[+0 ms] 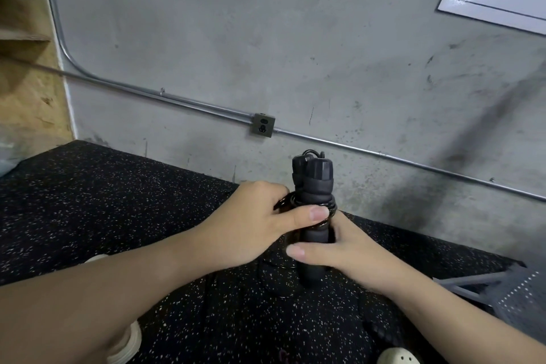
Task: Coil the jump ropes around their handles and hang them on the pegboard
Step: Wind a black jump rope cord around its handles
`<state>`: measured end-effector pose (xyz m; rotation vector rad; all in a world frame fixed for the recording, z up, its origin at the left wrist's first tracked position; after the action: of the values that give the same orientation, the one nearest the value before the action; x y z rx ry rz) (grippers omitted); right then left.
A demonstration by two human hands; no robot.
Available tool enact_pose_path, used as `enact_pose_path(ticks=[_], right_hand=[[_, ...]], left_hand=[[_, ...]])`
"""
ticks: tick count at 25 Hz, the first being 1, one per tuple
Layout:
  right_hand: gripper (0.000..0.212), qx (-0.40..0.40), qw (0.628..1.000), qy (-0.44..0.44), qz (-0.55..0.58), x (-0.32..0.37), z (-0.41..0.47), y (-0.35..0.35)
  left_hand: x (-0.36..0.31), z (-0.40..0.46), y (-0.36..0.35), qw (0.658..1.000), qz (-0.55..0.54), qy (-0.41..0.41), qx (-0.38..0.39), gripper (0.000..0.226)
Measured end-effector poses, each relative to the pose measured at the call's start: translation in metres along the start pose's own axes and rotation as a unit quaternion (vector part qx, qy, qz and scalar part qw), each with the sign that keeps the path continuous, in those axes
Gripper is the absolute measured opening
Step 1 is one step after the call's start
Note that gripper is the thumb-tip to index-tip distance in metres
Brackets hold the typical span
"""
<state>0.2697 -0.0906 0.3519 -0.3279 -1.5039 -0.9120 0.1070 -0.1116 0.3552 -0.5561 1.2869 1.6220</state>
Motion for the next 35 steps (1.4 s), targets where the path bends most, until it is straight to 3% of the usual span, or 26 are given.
enact_pose_path(ticks=[2, 4, 6, 8, 10, 13, 17, 22, 28, 29, 31, 33, 35], right_hand=[[0.028, 0.059, 0.988, -0.044, 0.138, -0.005, -0.003, -0.005], [0.022, 0.073, 0.977, -0.070, 0.189, -0.009, -0.003, -0.006], [0.028, 0.055, 0.983, -0.072, 0.158, -0.011, -0.002, -0.002], [0.038, 0.024, 0.989, -0.064, 0.135, -0.012, -0.001, 0.003], [0.035, 0.003, 0.990, -0.057, 0.130, -0.012, 0.000, 0.004], [0.036, -0.013, 0.989, -0.054, 0.136, -0.013, 0.003, 0.003], [0.008, -0.059, 0.992, -0.033, 0.106, -0.009, 0.010, 0.004], [0.014, -0.102, 0.991, -0.016, 0.083, -0.004, 0.013, 0.004], [0.012, -0.155, 0.985, 0.030, 0.067, -0.005, 0.011, -0.012], [0.008, -0.140, 0.987, 0.016, 0.076, -0.005, 0.011, -0.014], [0.021, -0.057, 0.990, -0.042, 0.125, -0.010, 0.008, -0.011], [0.032, 0.077, 0.960, -0.085, 0.254, -0.009, 0.002, -0.011], [0.031, 0.146, 0.933, -0.086, 0.319, -0.006, -0.002, -0.012]], left_hand=[[0.001, -0.001, -0.001, 1.000, -0.022, -0.001, 0.018, 0.085], [0.000, -0.001, 0.001, 1.000, -0.005, 0.004, 0.018, 0.092], [0.002, -0.003, 0.004, 0.999, 0.036, 0.036, 0.017, 0.093], [-0.001, -0.006, 0.008, 0.993, 0.081, 0.088, 0.005, 0.077], [-0.005, -0.007, 0.012, 0.988, 0.113, 0.106, -0.009, 0.076], [-0.008, -0.007, 0.017, 0.985, 0.133, 0.094, -0.062, 0.080], [-0.017, -0.007, 0.015, 0.984, 0.151, 0.031, -0.088, 0.061], [-0.025, -0.011, 0.006, 0.981, 0.172, -0.010, -0.088, 0.042], [-0.025, -0.012, 0.006, 0.969, 0.220, -0.010, -0.117, 0.056], [-0.021, -0.010, 0.008, 0.973, 0.201, -0.014, -0.112, 0.056], [-0.013, -0.008, 0.013, 0.989, 0.123, -0.023, -0.084, 0.051], [-0.010, -0.007, 0.015, 0.998, 0.037, -0.036, -0.042, 0.040], [-0.009, -0.006, 0.015, 0.998, -0.016, -0.057, -0.014, 0.031]])
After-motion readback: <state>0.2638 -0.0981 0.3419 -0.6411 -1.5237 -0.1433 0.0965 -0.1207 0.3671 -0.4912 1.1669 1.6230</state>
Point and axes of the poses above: each hand's wrist, its own z-axis towards the middle knuckle, its own y-axis out of the back of the hand, x = y × z, the point moved 3 cm from there along z, towards the middle knuckle
